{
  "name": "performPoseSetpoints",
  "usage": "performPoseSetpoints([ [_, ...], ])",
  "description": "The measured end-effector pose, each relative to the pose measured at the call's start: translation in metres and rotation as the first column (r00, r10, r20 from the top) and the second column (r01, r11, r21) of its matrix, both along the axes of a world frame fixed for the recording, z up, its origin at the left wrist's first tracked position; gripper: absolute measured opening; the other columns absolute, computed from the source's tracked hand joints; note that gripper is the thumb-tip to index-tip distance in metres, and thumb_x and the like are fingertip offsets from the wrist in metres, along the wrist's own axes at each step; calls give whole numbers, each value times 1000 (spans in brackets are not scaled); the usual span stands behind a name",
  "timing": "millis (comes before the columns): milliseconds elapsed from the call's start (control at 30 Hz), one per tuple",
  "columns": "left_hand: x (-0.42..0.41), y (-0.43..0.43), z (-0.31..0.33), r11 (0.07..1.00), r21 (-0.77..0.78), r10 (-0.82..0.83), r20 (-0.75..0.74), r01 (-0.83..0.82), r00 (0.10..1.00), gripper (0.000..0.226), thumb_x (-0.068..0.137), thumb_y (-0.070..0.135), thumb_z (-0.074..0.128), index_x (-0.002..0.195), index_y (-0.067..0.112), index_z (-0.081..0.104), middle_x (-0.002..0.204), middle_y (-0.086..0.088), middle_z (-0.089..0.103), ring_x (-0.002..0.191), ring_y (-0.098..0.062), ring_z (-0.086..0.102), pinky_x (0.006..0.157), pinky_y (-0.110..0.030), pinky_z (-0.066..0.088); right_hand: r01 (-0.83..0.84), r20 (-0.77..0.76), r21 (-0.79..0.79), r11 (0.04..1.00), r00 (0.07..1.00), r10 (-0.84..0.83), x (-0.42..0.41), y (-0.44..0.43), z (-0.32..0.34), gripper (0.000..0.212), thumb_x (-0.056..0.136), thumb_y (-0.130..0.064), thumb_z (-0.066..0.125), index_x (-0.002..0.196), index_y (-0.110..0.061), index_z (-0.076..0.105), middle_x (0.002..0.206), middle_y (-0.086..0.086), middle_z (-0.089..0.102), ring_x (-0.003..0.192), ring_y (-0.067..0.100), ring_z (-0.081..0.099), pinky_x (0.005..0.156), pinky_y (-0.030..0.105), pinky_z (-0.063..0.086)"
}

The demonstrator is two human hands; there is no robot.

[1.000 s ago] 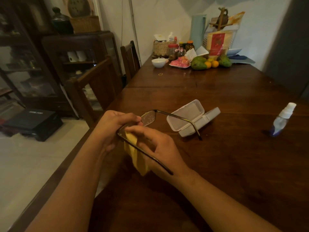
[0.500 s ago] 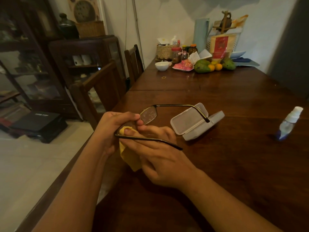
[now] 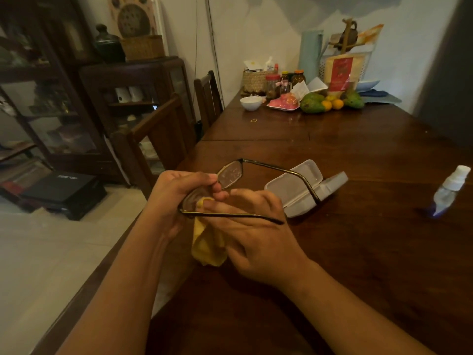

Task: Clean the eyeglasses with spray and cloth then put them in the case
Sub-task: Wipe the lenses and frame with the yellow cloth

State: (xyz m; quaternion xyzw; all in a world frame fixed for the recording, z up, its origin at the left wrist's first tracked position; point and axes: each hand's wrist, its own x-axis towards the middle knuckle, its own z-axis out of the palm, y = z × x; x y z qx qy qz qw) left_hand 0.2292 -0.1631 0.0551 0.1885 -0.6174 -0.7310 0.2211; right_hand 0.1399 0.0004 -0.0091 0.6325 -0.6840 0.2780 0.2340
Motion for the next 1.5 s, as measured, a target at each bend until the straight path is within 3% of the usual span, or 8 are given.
performPoseSetpoints([
  [200,-1,2,0,998,-66,-3,10,4,1000,18,74,22,79,70,5,77,67,-13,73,55,-22,62,57,-27,48,-36,48,4,999,998,36,11,-6,-1,68,91,-32,51,156,-32,33,164,-14,26,150,19,25,114,44,24],
  [333,1,-1,0,999,-36,29,-58,-31,998,19,71,20,80,72,1,77,70,-19,73,76,-33,71,76,-39,57,-51,-59,-14,999,997,50,4,-3,-4,64,88,-26,58,150,-34,45,159,-15,37,148,21,31,113,51,27],
  [533,2,2,3,996,-95,-5,-48,1,999,19,74,23,80,74,4,79,74,-17,77,68,-22,75,62,-27,60,86,-46,-89,992,995,-90,6,-6,-3,60,94,-35,52,153,-36,39,161,-18,33,145,20,32,109,54,31],
  [700,4,5,4,992,-124,4,-50,-10,999,28,67,28,84,74,2,79,74,-24,75,66,-26,72,60,-29,58,126,-137,-239,963,977,-162,-3,-5,-4,42,103,-36,55,145,-36,53,153,-19,45,134,17,42,106,44,33],
  [933,2,9,5,965,-257,46,-35,-53,998,32,53,38,84,70,10,82,68,-11,77,59,-18,73,58,-25,59,240,81,-410,880,970,-227,-22,6,4,41,107,-46,38,134,-30,64,141,-17,58,122,19,55,95,55,41],
  [1200,3,6,1,946,-325,4,25,4,1000,24,74,34,79,77,10,81,80,-15,79,78,-26,77,75,-33,60,312,203,-216,925,941,-270,-23,3,6,55,93,-38,50,147,-28,50,155,-14,44,126,18,50,98,48,39],
  [1367,1,12,3,970,-239,-53,-21,46,998,24,73,29,81,75,6,80,74,-17,77,73,-25,76,67,-26,59,185,153,-121,975,974,-166,-20,1,4,61,95,-30,50,155,-28,35,163,-10,27,133,20,45,107,41,33],
  [1500,4,12,6,984,-173,-59,-65,47,996,21,73,24,79,73,4,79,68,-16,75,66,-22,74,64,-25,58,140,82,-145,980,988,-129,-19,4,2,57,96,-27,49,153,-27,40,160,-4,35,132,28,48,110,44,32],
])
